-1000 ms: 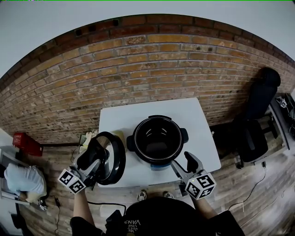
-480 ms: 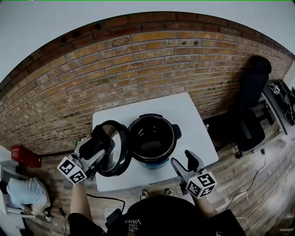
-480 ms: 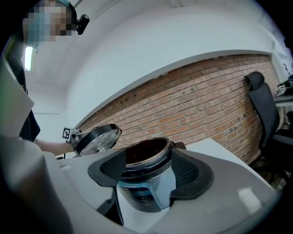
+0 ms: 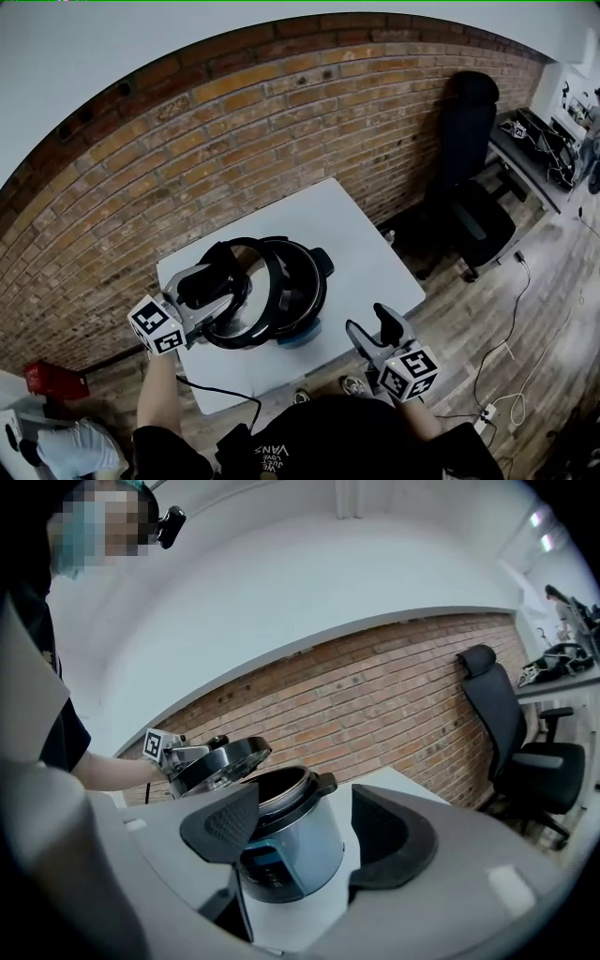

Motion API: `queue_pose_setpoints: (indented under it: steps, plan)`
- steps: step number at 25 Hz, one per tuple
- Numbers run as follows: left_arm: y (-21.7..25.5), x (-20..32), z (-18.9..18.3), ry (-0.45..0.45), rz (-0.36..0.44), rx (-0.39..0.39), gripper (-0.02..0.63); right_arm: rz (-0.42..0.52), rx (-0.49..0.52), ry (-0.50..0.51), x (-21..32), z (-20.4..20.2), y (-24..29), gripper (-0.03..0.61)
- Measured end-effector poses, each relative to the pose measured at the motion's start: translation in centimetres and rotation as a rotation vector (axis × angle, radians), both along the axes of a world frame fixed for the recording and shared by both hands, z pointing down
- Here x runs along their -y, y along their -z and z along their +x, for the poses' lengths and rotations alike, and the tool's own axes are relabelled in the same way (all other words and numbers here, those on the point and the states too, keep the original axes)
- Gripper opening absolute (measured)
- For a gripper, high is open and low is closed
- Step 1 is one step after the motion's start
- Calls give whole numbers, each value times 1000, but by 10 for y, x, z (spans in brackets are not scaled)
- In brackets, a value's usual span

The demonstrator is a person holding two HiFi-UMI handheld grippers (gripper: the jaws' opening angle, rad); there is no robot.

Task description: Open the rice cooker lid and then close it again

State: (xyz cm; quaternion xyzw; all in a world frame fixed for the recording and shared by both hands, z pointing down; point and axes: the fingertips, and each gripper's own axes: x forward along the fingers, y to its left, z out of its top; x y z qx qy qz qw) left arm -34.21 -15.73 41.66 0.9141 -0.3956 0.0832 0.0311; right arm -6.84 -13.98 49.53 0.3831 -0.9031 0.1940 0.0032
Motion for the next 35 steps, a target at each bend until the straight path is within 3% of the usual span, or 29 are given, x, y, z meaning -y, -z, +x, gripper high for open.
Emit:
queue_pose_setpoints:
  steps: [13, 24, 35]
  plan:
    - [-25, 43, 71, -307, -32, 208, 278, -26, 7, -169, -20, 46, -17, 301]
    - [-53, 43, 95, -447, -51, 370, 278, -28, 7, -217, -22, 61, -20, 301]
    - [-56, 44, 95, -515, -40, 347, 278, -40, -9, -225, -22, 59, -22, 301]
